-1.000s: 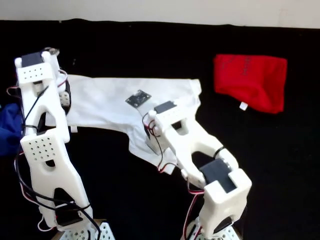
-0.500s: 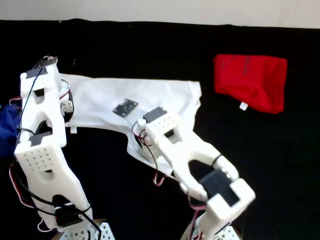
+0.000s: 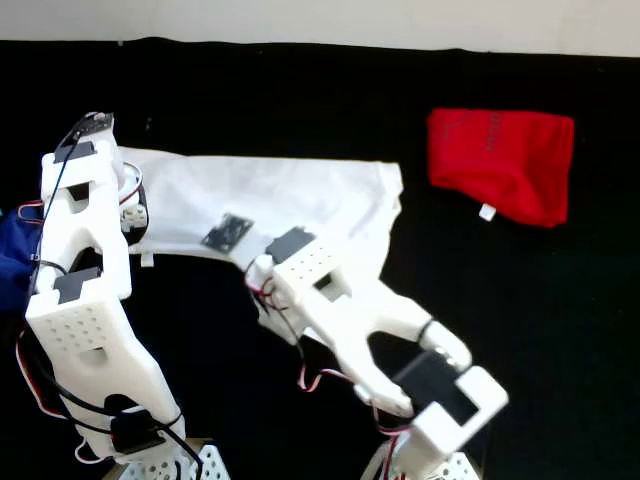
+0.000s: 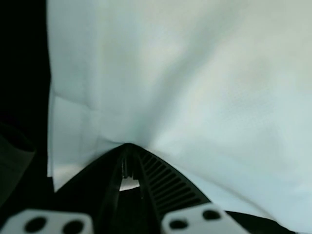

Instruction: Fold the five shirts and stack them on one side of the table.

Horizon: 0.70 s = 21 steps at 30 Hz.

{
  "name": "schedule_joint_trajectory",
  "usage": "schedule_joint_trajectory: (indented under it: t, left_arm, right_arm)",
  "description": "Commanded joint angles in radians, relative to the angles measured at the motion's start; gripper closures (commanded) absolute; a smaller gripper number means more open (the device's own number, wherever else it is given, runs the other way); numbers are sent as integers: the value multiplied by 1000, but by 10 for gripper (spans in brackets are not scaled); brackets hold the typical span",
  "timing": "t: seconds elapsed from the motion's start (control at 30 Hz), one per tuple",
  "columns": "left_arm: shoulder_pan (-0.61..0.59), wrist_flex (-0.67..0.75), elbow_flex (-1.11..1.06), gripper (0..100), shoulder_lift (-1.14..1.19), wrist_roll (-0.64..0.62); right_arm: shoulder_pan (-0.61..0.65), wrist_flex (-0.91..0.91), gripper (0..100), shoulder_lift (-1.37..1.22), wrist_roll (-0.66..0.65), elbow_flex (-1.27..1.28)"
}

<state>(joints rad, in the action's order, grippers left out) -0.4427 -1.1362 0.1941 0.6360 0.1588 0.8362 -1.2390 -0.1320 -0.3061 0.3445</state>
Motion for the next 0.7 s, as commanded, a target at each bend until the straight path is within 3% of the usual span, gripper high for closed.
schedule_joint_trajectory:
  t: [0.0, 0.27, 0.43, 0.67]
  left_arm:
    - [8, 38, -2, 992, -4, -9]
    - [8, 38, -1, 992, -4, -9]
    - [8, 38, -1, 992, -2, -9]
    - [8, 38, -1, 992, -2, -9]
  right_arm:
    - [25, 61, 776, -58, 3, -15]
    - [-42, 147, 793, -156, 3, -15]
    - [-137, 179, 998, -162, 2, -15]
    - [-200, 64, 994, -150, -91, -96]
